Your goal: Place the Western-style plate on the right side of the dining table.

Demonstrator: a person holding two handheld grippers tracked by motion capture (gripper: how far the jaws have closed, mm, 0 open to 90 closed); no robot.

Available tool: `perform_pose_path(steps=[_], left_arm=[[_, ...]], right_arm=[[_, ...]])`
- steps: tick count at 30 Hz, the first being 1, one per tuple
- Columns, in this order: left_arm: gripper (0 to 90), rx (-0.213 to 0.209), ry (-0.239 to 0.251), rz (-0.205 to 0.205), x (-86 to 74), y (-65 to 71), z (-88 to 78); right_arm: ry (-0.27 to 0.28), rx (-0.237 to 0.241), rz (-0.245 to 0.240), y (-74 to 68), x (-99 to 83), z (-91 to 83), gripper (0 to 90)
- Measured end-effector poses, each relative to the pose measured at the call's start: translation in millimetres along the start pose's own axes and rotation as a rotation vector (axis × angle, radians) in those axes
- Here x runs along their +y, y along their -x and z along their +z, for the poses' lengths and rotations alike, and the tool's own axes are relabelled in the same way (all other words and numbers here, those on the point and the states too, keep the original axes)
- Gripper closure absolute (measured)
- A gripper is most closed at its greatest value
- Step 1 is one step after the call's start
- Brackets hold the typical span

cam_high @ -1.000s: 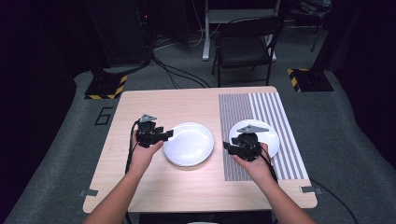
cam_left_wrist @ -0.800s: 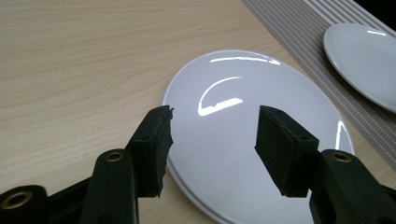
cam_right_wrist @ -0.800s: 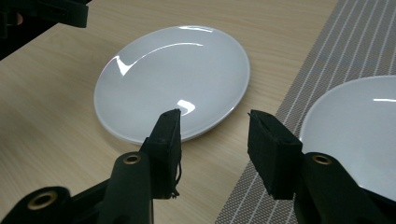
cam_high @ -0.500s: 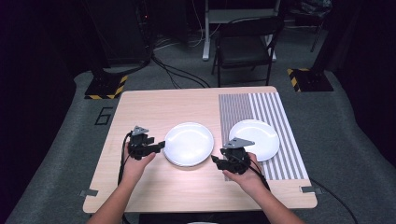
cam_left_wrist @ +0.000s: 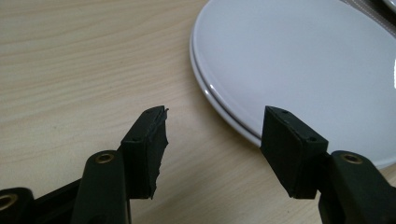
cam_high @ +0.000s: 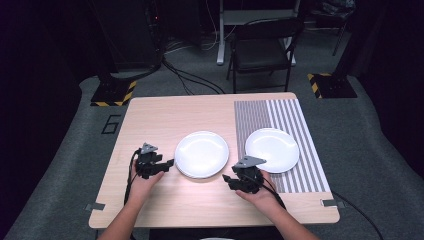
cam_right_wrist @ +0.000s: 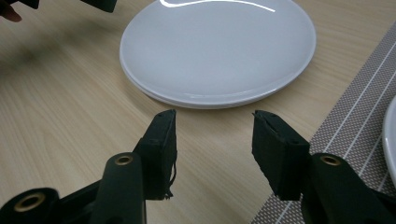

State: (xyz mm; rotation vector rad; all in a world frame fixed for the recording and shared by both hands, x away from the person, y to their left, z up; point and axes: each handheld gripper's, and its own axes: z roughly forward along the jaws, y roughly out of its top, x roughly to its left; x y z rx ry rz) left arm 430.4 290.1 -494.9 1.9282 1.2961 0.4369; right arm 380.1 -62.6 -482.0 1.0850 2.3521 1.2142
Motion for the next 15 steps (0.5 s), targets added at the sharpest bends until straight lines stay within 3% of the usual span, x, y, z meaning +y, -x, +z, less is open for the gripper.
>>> perform_pose_path(steps=[9,15], left_arm=[[36.1,0.040,-0.048,0.036,-6.5,-6.6,3.2],[36.2,0.032,-0.083,0.044,-8.4,-13.1,9.8]], right_arm=[[-0.042,0.010,-0.026,-3.9,-13.2,13.6,45.9],[-0.072,0.023,-0.052,-8.1,-21.9,25.0,45.1]])
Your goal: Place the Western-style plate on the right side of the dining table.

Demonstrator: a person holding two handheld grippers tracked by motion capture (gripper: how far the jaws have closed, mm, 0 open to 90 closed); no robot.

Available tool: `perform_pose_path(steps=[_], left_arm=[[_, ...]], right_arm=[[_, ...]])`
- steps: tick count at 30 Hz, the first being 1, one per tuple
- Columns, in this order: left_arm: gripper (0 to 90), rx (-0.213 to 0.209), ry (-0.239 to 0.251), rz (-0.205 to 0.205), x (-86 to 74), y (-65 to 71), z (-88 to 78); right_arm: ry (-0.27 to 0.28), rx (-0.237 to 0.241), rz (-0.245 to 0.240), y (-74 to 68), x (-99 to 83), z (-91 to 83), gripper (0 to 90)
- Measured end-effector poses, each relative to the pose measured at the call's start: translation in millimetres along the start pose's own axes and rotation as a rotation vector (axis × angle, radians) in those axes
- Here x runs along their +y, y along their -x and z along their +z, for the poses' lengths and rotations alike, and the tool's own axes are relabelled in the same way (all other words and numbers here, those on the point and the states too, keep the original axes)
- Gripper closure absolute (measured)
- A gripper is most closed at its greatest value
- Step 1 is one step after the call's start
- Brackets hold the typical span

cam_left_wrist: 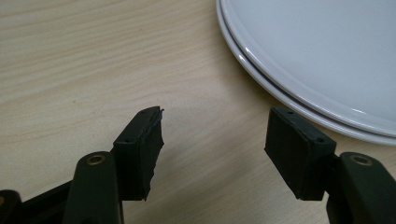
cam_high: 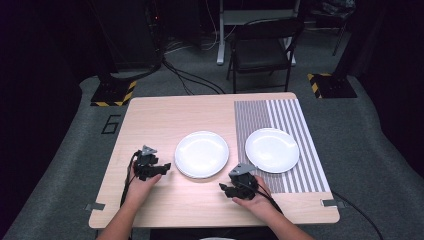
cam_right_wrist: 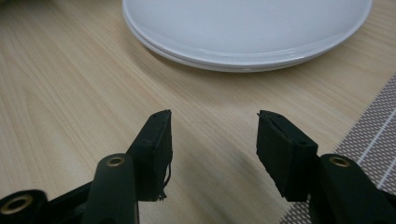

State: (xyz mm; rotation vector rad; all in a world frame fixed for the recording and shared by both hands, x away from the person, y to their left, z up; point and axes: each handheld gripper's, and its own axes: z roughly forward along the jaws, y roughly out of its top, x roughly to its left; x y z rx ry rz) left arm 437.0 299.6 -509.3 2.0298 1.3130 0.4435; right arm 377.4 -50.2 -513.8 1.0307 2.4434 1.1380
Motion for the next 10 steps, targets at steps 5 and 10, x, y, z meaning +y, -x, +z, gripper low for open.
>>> perform_pose_path(steps=[5,10], left_arm=[[36.3,0.000,-0.010,-0.006,-0.1,-1.2,6.0],[37.6,0.010,-0.006,-0.009,0.5,-1.7,10.5]], right_arm=[[-0.036,0.009,-0.063,-4.1,-2.3,8.6,41.1],[-0.021,0.009,-0.080,-4.0,-3.2,12.5,40.5]])
